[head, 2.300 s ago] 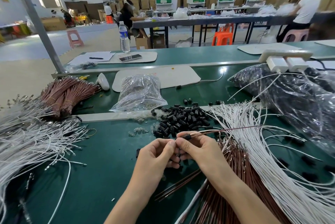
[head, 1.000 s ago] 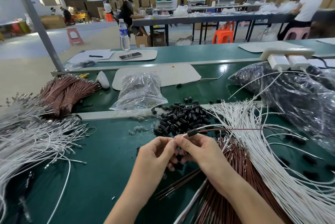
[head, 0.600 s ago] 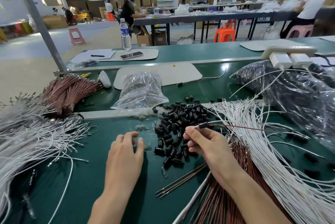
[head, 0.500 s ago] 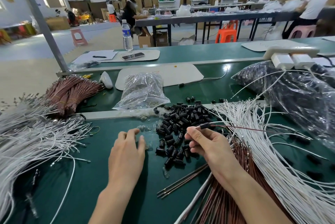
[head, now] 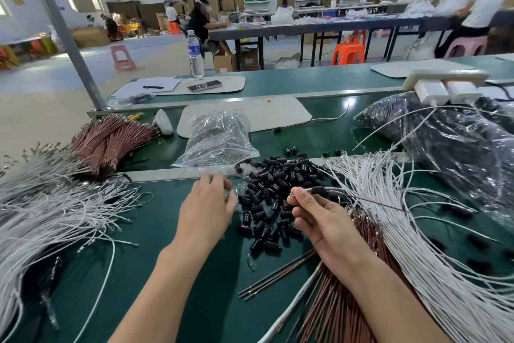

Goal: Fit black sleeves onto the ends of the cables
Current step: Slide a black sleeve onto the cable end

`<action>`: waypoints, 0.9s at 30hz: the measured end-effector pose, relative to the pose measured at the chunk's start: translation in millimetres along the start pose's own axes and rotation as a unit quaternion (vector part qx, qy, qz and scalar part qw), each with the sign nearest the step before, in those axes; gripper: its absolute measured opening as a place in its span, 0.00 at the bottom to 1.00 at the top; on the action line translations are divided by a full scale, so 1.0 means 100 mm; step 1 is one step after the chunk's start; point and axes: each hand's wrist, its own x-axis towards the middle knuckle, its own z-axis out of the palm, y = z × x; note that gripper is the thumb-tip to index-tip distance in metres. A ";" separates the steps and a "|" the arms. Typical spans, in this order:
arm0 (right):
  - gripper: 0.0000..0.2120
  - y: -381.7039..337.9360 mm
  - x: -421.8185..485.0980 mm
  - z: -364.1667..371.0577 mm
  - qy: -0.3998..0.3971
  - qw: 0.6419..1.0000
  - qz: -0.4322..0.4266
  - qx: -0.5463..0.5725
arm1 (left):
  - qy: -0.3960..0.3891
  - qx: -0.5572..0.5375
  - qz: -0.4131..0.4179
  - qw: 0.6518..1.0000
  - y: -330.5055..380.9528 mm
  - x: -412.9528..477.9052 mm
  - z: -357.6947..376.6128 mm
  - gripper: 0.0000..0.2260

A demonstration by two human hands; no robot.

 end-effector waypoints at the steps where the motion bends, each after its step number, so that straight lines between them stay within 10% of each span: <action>1: 0.10 0.00 0.00 0.00 -0.005 1.000 0.006 0.009 | 0.042 -0.089 0.024 0.995 0.04 -0.10 0.00 0.03; 8: 0.09 0.02 0.02 0.03 -0.038 0.999 0.025 0.001 | 0.054 -0.458 0.006 0.887 0.45 -0.53 0.21 0.06; 27: 0.09 0.03 0.01 0.12 -0.057 0.997 0.043 0.022 | 0.035 -0.542 0.016 0.839 0.45 -0.56 0.30 0.10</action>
